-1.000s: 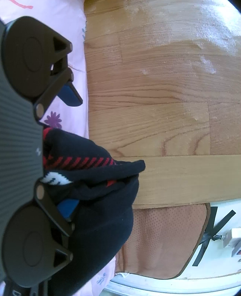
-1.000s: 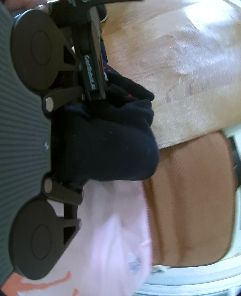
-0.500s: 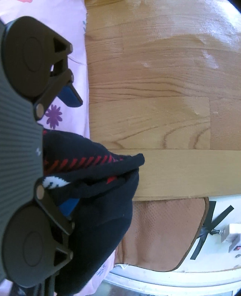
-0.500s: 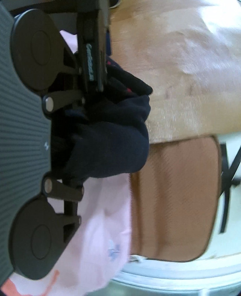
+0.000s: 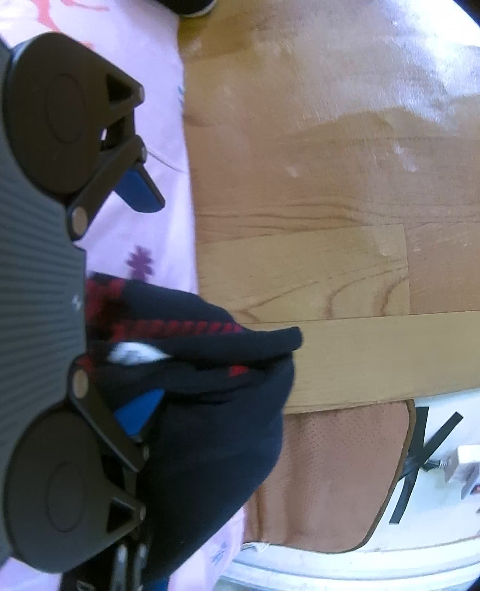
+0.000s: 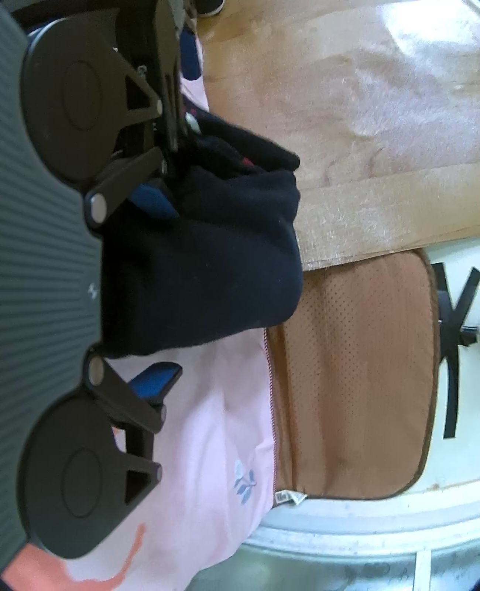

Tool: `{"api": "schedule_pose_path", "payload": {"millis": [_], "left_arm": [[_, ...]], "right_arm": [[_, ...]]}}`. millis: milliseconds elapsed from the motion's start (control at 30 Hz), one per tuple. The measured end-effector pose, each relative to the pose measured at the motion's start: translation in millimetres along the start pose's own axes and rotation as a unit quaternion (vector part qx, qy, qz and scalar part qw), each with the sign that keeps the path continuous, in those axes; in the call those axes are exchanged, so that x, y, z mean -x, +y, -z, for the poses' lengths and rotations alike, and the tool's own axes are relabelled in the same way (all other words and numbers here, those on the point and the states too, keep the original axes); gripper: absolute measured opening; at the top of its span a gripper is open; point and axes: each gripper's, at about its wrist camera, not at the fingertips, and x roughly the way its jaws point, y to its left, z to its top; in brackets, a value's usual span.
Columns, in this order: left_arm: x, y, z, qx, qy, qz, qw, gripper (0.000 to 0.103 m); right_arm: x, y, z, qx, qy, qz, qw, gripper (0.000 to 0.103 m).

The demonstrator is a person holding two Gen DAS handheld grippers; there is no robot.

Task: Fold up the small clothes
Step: 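Open both grippers and pull them back from the folded sweater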

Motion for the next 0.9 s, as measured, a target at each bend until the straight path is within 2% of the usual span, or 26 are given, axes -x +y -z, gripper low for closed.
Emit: {"api": "schedule_pose_path", "payload": {"millis": [133,167,300,433,533,633,800,900], "left_arm": [[25.2,-1.1,13.6,-0.024,-0.008,-0.016,0.9996,0.103],[31.5,0.2,17.4,-0.025,-0.006,-0.014,0.9996,0.103],[49.8,10.4,29.1,-0.016,0.017,-0.004,0.9997,0.103],[78.6,13.3,41.3,-0.027,-0.02,-0.016,0.9993,0.103],[96.6,11.7,53.8,-0.049,-0.022,0.003,0.9985,0.103],[116.6,7.5,64.8,-0.071,-0.035,0.004,0.9969,0.103],[126.1,14.2,68.7,-0.055,-0.016,0.019,0.9982,0.103],[127.2,16.0,69.4,-0.05,-0.018,0.018,0.9985,0.103]], "right_arm": [[29.1,5.0,18.2,-0.004,-0.001,0.001,1.0,0.089],[35.7,6.6,23.6,-0.005,0.006,0.0,1.0,0.089],[65.9,12.7,40.3,-0.013,-0.01,0.007,1.0,0.089],[89.4,14.9,52.7,-0.027,-0.02,0.012,0.999,0.09],[102.8,17.4,59.9,-0.028,-0.03,0.016,0.999,0.09],[115.3,25.5,67.2,-0.015,-0.041,0.023,0.999,0.091],[131.1,39.6,78.3,0.003,-0.052,0.037,0.998,0.103],[137.5,47.8,80.6,0.022,-0.072,0.054,0.996,0.103]]}}
